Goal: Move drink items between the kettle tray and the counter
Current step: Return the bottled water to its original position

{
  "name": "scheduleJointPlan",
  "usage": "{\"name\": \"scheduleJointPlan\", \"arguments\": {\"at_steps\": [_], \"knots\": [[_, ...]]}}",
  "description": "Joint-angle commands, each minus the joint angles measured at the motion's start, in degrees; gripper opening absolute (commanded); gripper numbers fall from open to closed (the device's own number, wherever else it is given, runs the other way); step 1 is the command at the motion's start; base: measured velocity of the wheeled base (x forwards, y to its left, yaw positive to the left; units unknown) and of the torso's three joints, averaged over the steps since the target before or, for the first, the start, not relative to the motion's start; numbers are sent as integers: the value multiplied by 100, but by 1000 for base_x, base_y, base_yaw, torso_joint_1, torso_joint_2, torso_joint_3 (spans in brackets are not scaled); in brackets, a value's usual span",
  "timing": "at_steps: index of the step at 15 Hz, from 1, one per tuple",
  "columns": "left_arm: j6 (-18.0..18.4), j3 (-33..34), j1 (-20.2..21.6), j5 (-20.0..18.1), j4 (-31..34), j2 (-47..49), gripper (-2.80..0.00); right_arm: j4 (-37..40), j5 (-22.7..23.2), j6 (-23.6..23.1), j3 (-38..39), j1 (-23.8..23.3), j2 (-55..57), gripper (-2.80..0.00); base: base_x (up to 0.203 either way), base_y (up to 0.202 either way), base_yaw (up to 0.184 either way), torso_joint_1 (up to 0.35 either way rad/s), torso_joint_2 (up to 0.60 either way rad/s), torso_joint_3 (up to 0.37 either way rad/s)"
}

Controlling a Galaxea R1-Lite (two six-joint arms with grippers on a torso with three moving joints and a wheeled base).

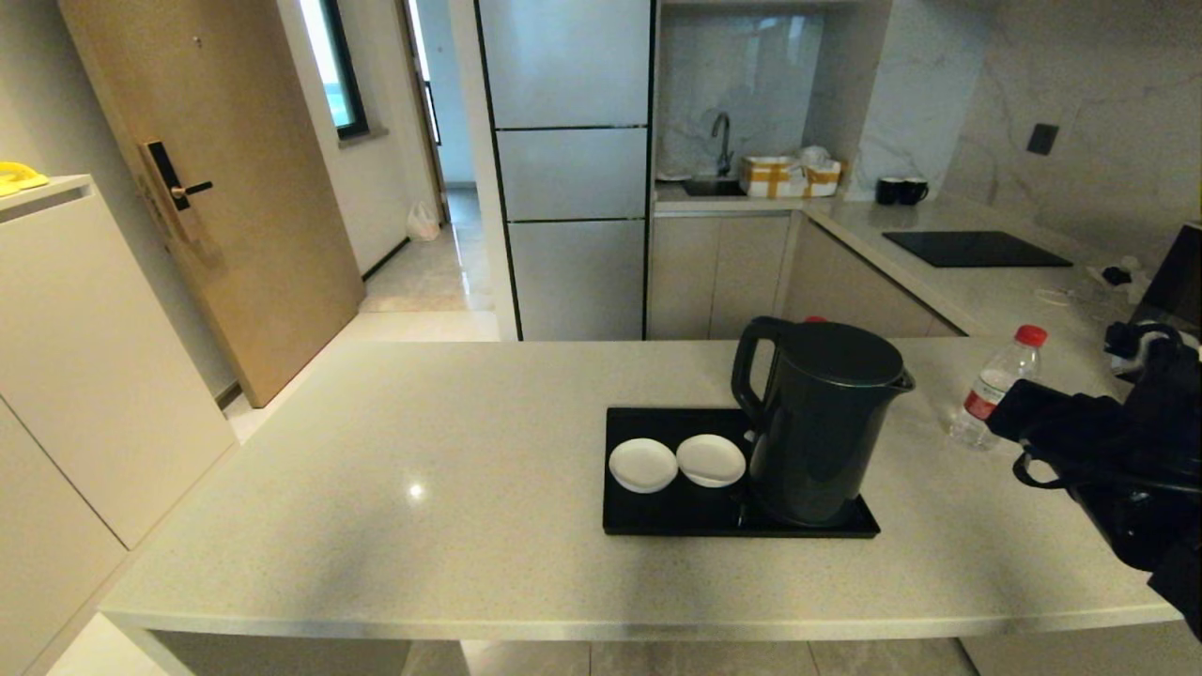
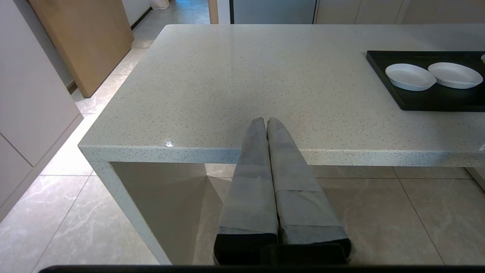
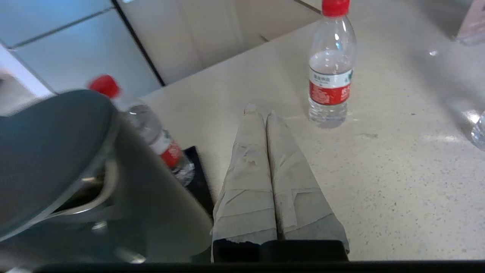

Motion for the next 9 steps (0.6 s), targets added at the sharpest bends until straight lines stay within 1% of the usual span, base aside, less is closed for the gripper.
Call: {"name": "scheduleJointPlan", "arguments": {"at_steps": [1, 3, 4, 5, 7, 9], "knots": [[0, 1, 4, 2, 0, 0, -280, 533, 192, 179, -4, 104, -876, -280, 0, 0, 0, 0, 0, 0], [0, 1, 5, 2, -3, 0, -280, 1429, 347, 296, -69, 315, -1627, -280, 0, 0, 0, 0, 0, 0], [0, 1, 0, 2, 0, 0, -280, 1972, 388, 361, -123, 537, -1895, -280, 0, 0, 0, 0, 0, 0], [0, 1, 9, 2, -6, 0, -280, 2190, 362, 409, -123, 753, -2000, -280, 0, 0, 0, 0, 0, 0], [0, 1, 6, 2, 0, 0, -280, 2299, 2, 303, -96, 832, -2296, -280, 0, 0, 0, 0, 0, 0], [0, 1, 0, 2, -7, 0, -280, 2493, -515, -178, -109, 832, -2694, -280, 0, 0, 0, 0, 0, 0]]}}
